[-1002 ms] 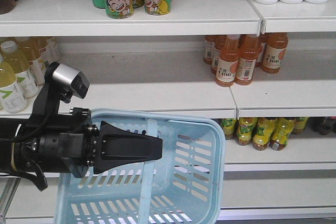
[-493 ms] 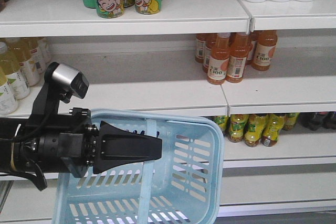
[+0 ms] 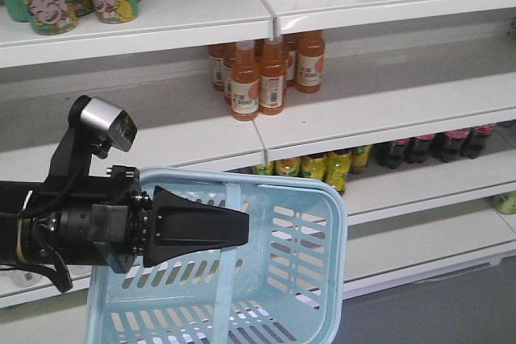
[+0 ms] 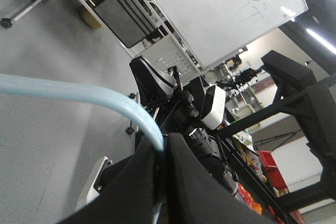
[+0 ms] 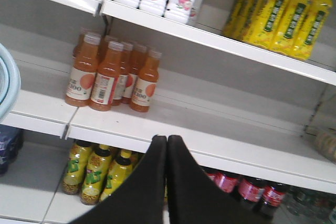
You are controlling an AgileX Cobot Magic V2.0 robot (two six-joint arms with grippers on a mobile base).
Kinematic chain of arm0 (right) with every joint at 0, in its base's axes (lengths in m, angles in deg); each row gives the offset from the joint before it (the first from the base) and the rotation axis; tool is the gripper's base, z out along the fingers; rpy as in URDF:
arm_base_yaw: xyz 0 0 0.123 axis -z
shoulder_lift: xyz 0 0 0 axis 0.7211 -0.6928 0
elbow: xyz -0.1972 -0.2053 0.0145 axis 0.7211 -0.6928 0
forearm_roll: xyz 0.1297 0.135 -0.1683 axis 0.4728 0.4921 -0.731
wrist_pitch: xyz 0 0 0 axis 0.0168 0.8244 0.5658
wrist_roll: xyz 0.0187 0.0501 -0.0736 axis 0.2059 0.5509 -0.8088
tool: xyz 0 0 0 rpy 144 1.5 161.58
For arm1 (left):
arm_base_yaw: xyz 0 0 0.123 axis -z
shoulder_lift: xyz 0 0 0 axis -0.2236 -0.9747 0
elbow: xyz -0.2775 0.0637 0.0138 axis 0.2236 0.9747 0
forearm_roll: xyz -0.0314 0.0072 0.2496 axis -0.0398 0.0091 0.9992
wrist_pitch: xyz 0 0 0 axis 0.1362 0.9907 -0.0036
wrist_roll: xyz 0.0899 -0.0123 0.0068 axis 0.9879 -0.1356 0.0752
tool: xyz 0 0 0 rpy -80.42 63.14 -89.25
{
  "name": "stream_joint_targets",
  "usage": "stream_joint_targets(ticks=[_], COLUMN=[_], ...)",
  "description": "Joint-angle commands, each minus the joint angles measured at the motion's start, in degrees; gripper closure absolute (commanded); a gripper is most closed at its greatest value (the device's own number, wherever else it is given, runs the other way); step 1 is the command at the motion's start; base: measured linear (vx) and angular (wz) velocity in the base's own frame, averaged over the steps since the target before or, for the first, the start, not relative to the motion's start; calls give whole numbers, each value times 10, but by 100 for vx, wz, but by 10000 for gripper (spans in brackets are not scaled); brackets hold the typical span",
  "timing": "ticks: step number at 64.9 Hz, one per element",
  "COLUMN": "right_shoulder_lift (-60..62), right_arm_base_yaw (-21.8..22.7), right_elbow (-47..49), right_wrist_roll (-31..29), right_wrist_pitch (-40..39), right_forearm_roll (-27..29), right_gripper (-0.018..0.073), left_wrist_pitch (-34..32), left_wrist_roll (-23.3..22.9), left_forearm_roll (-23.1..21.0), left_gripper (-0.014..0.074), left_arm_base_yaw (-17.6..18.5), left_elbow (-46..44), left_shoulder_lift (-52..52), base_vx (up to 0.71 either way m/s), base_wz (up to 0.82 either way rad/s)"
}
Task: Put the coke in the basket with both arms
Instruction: 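Hold the basket in the left gripper while the base turns away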
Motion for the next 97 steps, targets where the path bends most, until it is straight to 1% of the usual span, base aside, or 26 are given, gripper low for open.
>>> stream_joint_targets(ticks=[1, 97], right_shoulder_lift=[6, 6], right_arm_base_yaw=[4, 4], right_elbow=[-8, -8], right_wrist_roll=[-5, -5], right_wrist_pitch=[-42, -42], right_forearm_roll=[-4, -4], right_gripper=[568, 568], left_wrist_pitch=[-116, -116], left_wrist_roll=[1, 1], left_forearm_roll=[-49, -49], left_gripper=[604, 604], left_arm_base_yaw=[3, 3], left_elbow=[-13, -13], left_shoulder_lift=[17, 17], base_vx=[-4, -4], base_wz=[-48, -50])
